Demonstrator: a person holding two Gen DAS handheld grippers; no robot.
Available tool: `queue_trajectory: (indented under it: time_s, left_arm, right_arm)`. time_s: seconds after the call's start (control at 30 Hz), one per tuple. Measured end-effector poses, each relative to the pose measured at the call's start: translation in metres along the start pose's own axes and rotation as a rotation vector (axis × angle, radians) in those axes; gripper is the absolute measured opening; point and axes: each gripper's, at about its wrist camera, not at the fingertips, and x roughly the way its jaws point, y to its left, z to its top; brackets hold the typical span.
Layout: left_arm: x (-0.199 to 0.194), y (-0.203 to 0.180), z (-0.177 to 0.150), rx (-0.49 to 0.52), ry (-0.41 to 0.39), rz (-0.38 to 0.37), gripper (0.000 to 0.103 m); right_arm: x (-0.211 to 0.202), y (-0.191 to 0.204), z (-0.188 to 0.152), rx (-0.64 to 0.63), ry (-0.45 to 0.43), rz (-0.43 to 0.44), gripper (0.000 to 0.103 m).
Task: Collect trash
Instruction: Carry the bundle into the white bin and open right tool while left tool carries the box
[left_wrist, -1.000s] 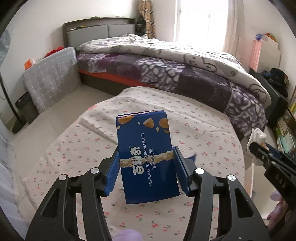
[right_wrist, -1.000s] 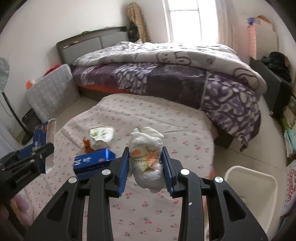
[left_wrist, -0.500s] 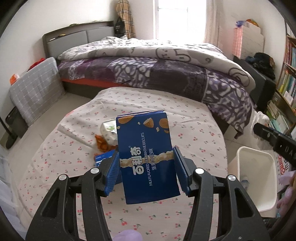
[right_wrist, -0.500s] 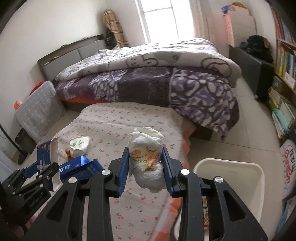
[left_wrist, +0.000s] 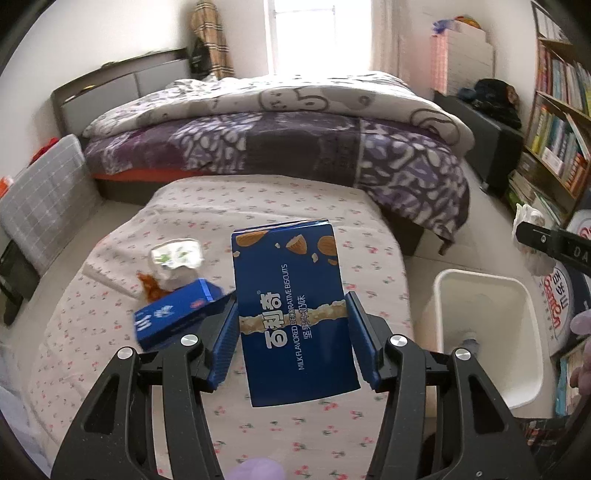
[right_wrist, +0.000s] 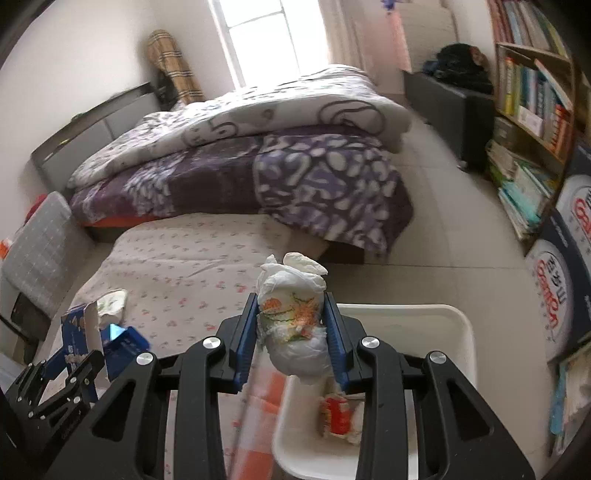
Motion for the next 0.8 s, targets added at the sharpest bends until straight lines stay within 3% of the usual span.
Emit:
queue_trajectory:
  time_s: [0.3, 0.57, 0.8]
  left_arm:
    - [0.003, -0.057, 0.000, 0.080, 0.004, -0.070, 0.052]
    - [0.010, -0.114, -0.004, 0.138, 0.024, -0.142, 0.052]
    - [0.014, -0.150, -0.006, 0.159, 0.049, -0.208, 0.053]
  right_arm:
    - [-0.011, -0.055, 0.003, 0.098, 0.002, -0.087, 0.038]
    - [-0.029, -0.093, 0.004, 0.140, -0.053, -0.199, 0.078]
    - [-0.037, -0.121, 0.005, 0.198, -0.062, -0.224, 0.080]
